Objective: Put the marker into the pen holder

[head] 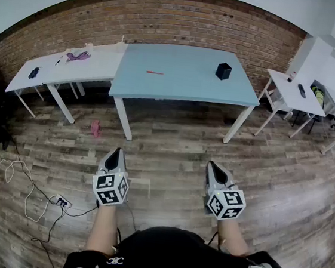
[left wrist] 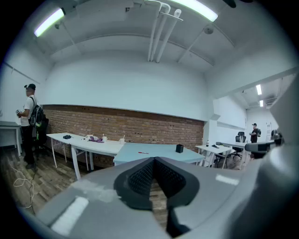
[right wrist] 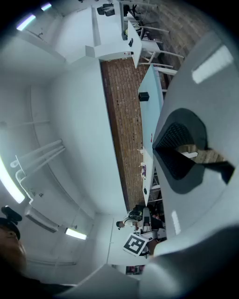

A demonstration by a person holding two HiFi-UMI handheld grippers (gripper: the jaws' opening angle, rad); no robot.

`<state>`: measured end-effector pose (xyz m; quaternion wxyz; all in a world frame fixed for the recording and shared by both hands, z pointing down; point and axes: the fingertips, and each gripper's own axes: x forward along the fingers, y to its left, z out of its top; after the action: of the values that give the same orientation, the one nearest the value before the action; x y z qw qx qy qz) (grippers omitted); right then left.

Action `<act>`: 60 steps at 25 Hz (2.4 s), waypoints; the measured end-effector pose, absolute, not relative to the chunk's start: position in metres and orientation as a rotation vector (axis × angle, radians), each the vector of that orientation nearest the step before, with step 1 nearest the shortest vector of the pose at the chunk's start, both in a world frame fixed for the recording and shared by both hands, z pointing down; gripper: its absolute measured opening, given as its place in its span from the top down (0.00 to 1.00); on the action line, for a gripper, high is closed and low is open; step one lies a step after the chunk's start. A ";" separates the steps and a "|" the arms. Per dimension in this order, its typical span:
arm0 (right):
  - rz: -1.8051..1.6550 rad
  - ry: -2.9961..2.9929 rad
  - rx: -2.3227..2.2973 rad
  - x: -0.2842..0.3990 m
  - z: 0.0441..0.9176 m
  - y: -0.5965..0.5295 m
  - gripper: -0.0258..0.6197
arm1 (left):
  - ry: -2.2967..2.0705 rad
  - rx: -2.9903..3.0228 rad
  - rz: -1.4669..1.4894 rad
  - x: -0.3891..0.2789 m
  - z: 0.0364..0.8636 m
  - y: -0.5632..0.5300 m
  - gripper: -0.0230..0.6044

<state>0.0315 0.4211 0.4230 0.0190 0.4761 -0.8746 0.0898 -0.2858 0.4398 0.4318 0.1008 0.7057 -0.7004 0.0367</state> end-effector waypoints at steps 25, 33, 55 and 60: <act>0.278 -2.669 1.622 -0.063 0.427 0.434 0.96 | -1.965 2.137 0.123 -0.381 0.455 0.424 0.95; 0.271 -2.649 1.635 -0.066 0.430 0.419 0.96 | -1.950 2.153 0.120 -0.388 0.458 0.408 0.95; 0.466 -2.792 1.447 -0.065 0.441 0.170 0.95 | -2.023 2.065 0.195 -0.376 0.465 0.198 0.95; 0.455 -2.782 1.413 -0.053 0.441 0.089 0.96 | -2.030 2.037 0.220 -0.363 0.465 0.124 0.95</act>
<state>-0.0533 0.0887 0.4410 -0.0061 0.4481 -0.8823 0.1442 -0.3626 0.1245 0.4646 0.1283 0.7004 -0.6980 0.0758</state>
